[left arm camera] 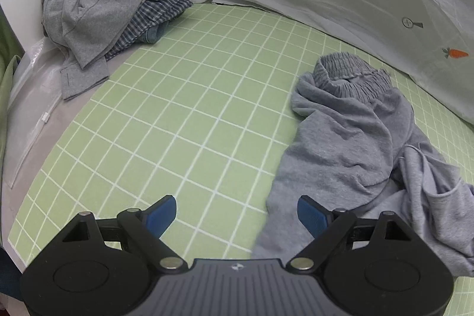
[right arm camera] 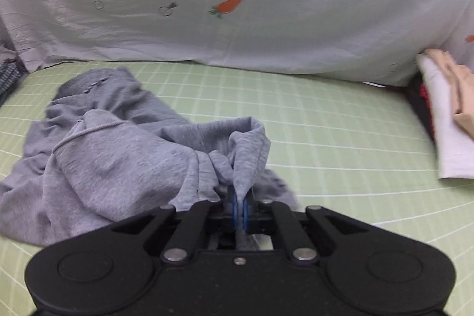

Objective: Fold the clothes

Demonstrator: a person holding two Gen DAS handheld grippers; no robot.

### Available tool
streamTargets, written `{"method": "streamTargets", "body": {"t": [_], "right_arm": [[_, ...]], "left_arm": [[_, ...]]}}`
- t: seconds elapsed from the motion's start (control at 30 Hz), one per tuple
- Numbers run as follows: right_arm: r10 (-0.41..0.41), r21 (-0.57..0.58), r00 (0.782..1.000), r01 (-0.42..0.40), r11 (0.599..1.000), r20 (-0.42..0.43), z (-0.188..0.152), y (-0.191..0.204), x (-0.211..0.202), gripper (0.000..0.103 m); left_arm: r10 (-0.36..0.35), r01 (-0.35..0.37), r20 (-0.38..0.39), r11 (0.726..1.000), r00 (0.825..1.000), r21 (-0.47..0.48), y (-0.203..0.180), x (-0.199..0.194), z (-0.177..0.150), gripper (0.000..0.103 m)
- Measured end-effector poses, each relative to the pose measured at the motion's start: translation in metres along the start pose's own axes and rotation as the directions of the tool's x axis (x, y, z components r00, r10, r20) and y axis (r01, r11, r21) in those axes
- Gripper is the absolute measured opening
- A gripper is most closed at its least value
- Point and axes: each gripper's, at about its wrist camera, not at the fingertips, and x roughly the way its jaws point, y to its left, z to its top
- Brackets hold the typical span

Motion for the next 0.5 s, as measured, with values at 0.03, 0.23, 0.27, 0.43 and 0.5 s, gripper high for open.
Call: {"method": "streamTargets", "body": {"t": [0.03, 0.23, 0.27, 0.43, 0.5], "right_arm": [[-0.049, 0.007, 0.999, 0.049, 0.999, 0.000, 0.000, -0.016, 0.000, 0.004], [-0.170, 0.140, 0.984, 0.176, 0.974, -0.056, -0.003, -0.091, 0.007, 0.035], [-0.122, 0.190, 0.991, 0.129, 0.973, -0.052, -0.004, -0.095, 0.008, 0.050], [0.090, 0.470, 0.993, -0.046, 0.882, -0.073, -0.009, -0.107, 0.033, 0.093], [0.115, 0.539, 0.986, -0.030, 0.841, -0.124, -0.012, -0.105, 0.051, 0.093]], "left_arm": [[-0.006, 0.006, -0.007, 1.000, 1.000, 0.006, -0.006, -0.001, -0.004, 0.089], [-0.024, 0.024, -0.025, 1.000, 0.999, 0.002, -0.038, 0.006, -0.011, 0.089], [-0.026, 0.026, -0.027, 1.000, 0.999, -0.002, -0.043, 0.008, -0.010, 0.089], [-0.026, 0.026, -0.019, 1.000, 0.999, -0.004, -0.063, 0.023, 0.010, 0.089], [-0.029, 0.029, -0.015, 1.000, 0.999, 0.008, -0.071, 0.030, 0.023, 0.089]]}}
